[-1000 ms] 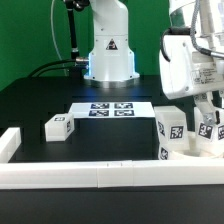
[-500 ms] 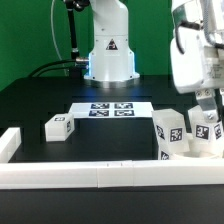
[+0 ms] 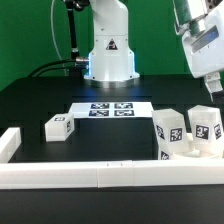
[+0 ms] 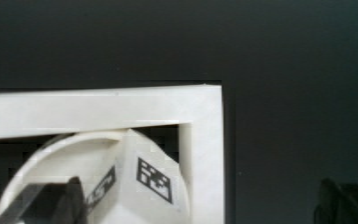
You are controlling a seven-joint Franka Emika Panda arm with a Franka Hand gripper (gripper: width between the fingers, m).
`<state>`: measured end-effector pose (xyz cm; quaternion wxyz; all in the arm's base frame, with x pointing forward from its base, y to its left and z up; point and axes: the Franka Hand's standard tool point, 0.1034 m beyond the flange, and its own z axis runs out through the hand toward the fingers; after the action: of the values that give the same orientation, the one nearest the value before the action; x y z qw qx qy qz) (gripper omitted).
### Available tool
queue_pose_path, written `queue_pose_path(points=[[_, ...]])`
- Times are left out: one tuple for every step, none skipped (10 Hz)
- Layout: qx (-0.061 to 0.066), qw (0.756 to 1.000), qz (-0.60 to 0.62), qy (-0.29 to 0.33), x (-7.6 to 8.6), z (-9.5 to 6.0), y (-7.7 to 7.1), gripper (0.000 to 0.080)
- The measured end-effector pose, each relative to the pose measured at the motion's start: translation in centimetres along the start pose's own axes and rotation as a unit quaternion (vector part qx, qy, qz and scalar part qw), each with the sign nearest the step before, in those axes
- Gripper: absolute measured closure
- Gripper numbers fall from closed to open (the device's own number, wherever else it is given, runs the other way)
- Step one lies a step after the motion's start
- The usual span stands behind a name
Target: Assemble stool
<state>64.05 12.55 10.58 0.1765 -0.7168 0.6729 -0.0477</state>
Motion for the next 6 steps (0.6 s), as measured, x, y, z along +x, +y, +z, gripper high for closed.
queue_pose_path(points=[[-0.001, 1.000, -0.024, 0.002, 0.1, 0.0, 0.0, 0.0151], [-0.016, 0.994, -0.107, 0.001, 0.2, 0.1, 0.1, 0.0151], [-0.058, 0.976, -0.207, -0.016, 0.2, -0.1, 0.2, 0.0151], [-0.076, 0.960, -0.269, -0.028, 0.4, -0.2, -0.3, 0.0151], [-0.073, 0.938, -0.336, -0.032, 0.8, 0.1, -0.4, 0.0151], [-0.063, 0.928, -0.366, -0.024, 1.5, 0.3, -0.3, 0.0151]])
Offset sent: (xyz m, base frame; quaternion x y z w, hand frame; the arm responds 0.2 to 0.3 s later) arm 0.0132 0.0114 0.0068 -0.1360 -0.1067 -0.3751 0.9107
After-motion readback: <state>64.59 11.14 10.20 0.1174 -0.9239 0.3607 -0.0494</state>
